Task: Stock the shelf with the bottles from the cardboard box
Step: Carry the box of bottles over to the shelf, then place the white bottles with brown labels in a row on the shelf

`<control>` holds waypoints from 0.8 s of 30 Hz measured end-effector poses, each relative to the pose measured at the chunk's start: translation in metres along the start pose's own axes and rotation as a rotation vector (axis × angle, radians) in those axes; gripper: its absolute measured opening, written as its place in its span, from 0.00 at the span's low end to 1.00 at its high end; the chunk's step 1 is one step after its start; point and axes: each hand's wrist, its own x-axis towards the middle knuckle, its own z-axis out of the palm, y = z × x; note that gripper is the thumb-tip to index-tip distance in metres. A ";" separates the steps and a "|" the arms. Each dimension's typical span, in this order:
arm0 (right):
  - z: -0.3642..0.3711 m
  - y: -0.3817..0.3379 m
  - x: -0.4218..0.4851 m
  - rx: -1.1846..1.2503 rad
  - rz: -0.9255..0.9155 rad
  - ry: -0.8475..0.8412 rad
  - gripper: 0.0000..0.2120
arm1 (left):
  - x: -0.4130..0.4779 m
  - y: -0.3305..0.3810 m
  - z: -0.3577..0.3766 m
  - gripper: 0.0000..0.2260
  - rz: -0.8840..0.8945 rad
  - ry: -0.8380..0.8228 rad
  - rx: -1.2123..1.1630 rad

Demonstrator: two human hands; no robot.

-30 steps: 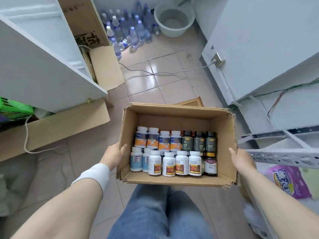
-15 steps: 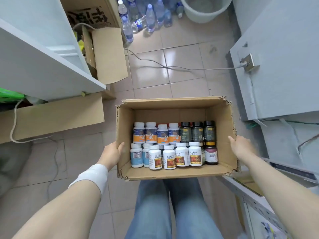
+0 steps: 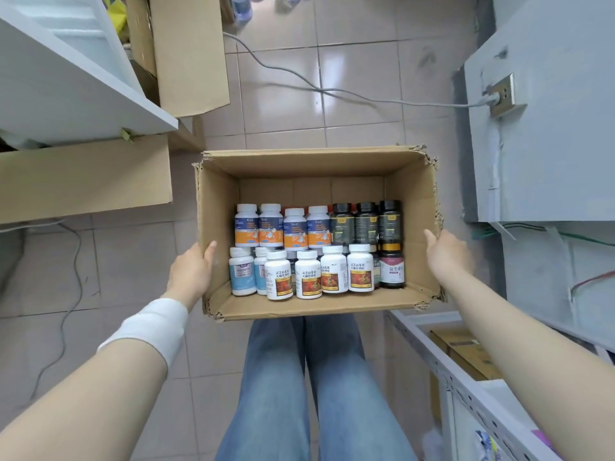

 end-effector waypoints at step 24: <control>0.081 -0.019 -0.028 0.257 -0.110 -0.399 0.31 | 0.004 0.138 0.085 0.18 0.559 -0.404 0.400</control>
